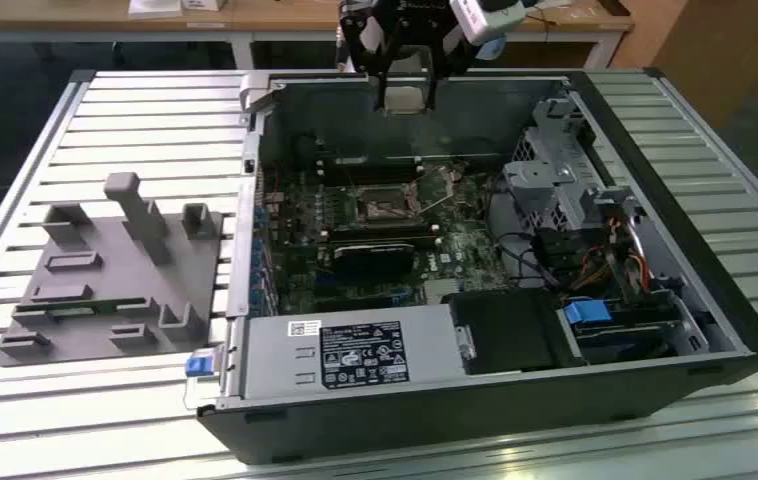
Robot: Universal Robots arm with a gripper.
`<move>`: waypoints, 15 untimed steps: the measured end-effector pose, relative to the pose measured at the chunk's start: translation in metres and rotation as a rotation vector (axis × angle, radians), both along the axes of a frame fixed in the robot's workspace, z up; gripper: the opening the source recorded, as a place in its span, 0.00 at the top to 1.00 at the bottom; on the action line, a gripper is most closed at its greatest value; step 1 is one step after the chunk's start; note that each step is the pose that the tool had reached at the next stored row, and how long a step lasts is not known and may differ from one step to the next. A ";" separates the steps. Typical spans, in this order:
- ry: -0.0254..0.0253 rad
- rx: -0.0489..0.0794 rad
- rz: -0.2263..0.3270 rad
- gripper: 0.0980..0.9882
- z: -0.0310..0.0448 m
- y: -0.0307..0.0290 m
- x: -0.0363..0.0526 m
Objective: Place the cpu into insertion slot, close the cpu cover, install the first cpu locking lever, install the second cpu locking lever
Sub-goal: 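Place the cpu into insertion slot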
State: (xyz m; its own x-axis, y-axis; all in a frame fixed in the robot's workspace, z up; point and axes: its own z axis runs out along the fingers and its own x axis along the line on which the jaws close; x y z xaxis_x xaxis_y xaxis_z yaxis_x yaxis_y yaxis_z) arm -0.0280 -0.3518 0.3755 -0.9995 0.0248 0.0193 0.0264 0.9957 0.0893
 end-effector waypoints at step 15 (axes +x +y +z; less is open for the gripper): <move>0.0000 0.000 0.000 0.50 -0.0064 0.0000 0.0000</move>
